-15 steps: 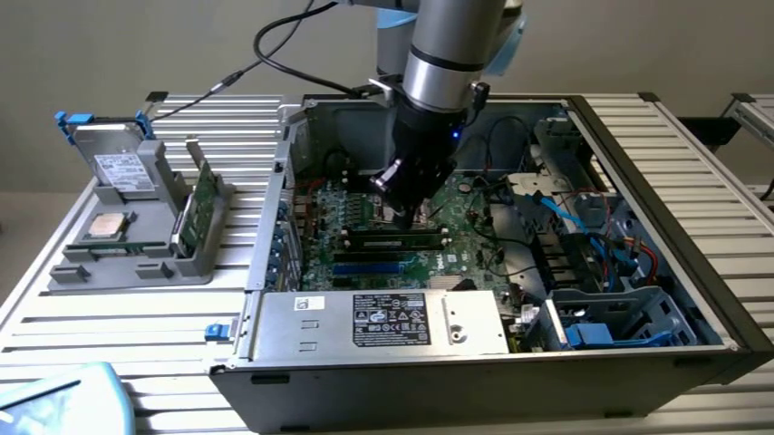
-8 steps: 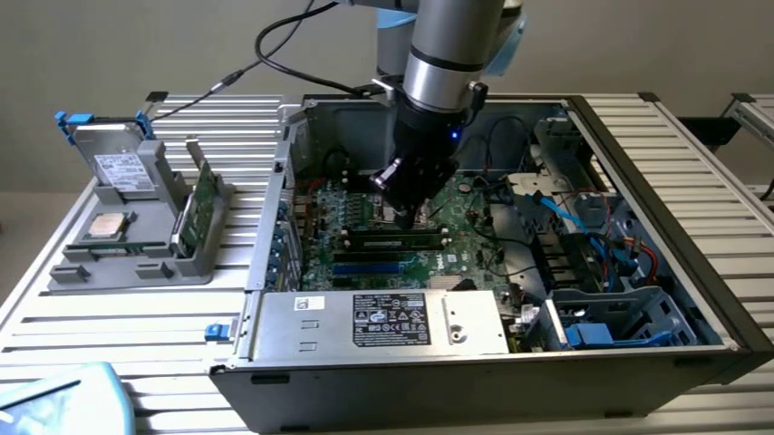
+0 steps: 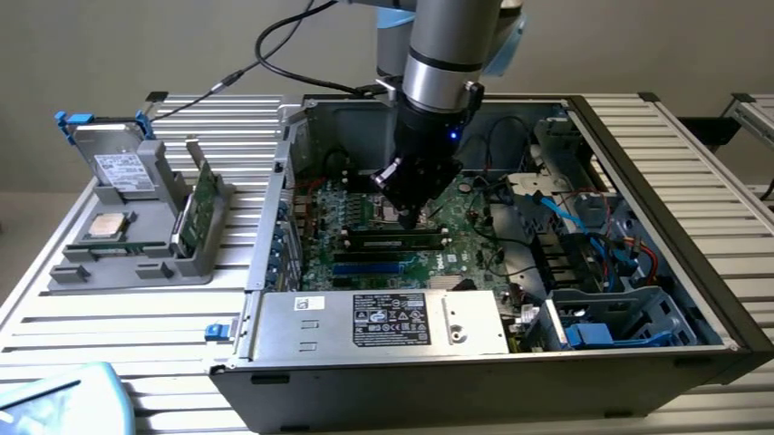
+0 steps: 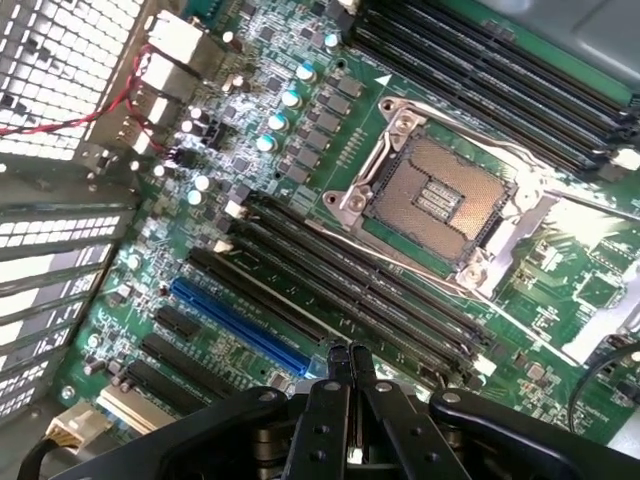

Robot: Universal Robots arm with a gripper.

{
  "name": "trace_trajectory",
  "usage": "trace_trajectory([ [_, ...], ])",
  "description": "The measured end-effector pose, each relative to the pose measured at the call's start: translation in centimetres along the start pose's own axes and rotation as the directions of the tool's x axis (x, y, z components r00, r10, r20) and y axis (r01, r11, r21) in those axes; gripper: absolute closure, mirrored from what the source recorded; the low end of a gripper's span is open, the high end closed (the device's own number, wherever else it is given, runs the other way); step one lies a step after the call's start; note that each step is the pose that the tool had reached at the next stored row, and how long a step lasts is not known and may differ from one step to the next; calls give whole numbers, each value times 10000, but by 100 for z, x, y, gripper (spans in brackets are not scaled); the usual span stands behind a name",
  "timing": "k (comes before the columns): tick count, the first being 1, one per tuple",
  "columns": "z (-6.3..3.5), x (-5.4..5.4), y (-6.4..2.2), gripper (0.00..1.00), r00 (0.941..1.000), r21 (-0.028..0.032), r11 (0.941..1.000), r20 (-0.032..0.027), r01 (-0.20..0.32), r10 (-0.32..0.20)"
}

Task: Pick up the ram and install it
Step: 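Press down the ram until it locks into place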

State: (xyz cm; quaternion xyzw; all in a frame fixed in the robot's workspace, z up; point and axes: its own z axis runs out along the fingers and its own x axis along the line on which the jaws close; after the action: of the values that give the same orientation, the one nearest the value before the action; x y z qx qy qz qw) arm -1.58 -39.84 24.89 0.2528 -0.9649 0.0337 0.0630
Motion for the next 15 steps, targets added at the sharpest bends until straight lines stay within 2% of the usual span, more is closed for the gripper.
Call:
trace_trajectory([
  [1,-1,0,1,89,9999,17,9999,52,-99,99],
  [3,-9,1,1,89,9995,29,9996,116,-295,295],
  [6,-23,2,1,89,9980,24,9981,179,-611,611],
  [11,-23,2,1,89,9907,-75,9908,147,-1353,1354],
  [15,-23,2,1,89,9799,-161,9799,111,-1990,1992],
])
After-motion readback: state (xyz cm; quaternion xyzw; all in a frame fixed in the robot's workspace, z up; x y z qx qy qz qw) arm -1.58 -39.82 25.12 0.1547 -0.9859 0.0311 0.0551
